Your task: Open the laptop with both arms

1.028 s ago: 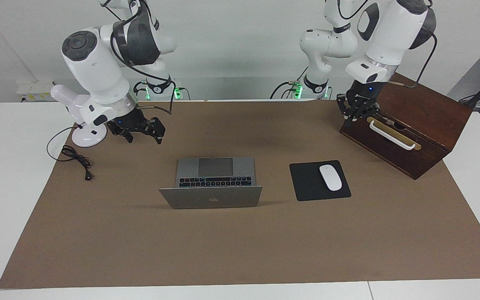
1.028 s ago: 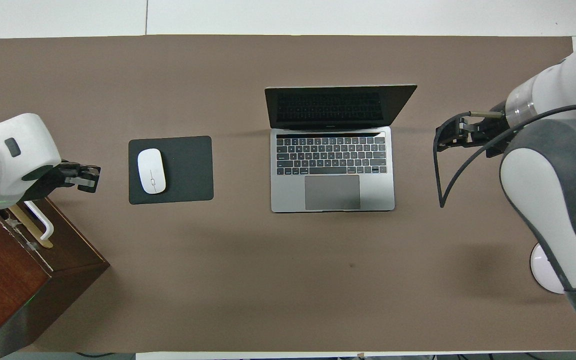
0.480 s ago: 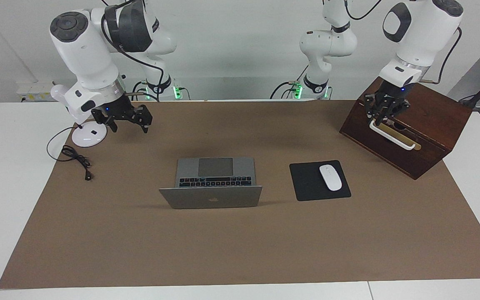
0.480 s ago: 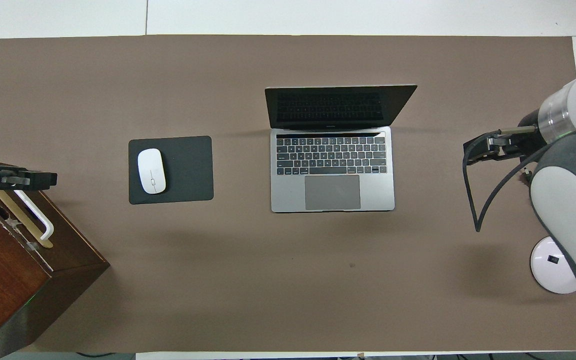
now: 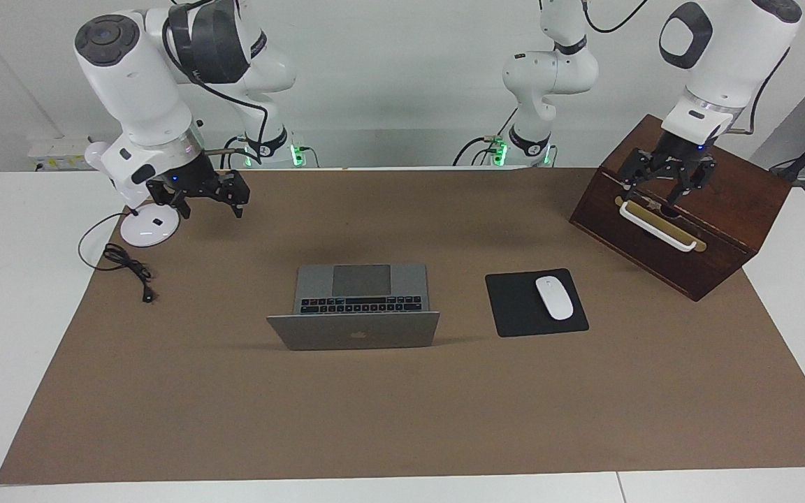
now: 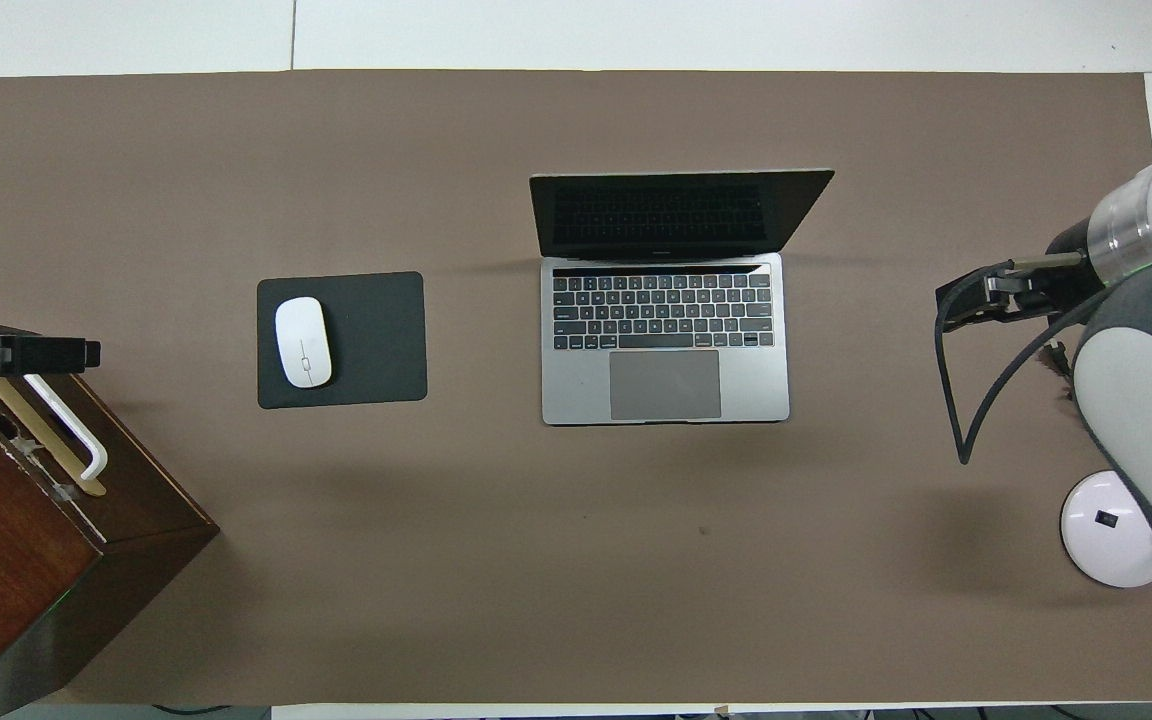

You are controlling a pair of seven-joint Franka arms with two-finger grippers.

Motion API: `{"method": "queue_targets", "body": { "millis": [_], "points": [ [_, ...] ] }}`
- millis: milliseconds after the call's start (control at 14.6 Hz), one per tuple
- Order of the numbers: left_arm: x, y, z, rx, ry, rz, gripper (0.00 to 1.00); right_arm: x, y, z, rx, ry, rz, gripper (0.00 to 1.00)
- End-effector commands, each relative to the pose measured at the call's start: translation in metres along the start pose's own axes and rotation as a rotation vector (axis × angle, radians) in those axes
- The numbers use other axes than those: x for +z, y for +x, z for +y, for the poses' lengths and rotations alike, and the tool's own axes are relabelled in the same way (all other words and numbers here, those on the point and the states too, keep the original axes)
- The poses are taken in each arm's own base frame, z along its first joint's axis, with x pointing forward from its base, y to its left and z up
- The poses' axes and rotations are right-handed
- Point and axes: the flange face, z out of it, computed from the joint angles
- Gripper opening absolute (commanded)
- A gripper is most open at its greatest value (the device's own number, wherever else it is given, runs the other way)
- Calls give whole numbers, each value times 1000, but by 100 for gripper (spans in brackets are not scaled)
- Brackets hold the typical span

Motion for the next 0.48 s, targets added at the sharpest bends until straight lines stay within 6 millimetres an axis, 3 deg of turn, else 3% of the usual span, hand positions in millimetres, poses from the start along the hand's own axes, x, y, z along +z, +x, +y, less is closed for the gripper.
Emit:
{"method": "queue_targets", "body": {
  "millis": [0, 411],
  "points": [
    [-9, -2, -3, -22, 16, -6, 100, -2, -5, 15, 4, -2, -5, 100],
    [-24, 7, -5, -63, 20, 28, 100, -2, -3, 20, 16, 0, 4, 100]
  ]
}}
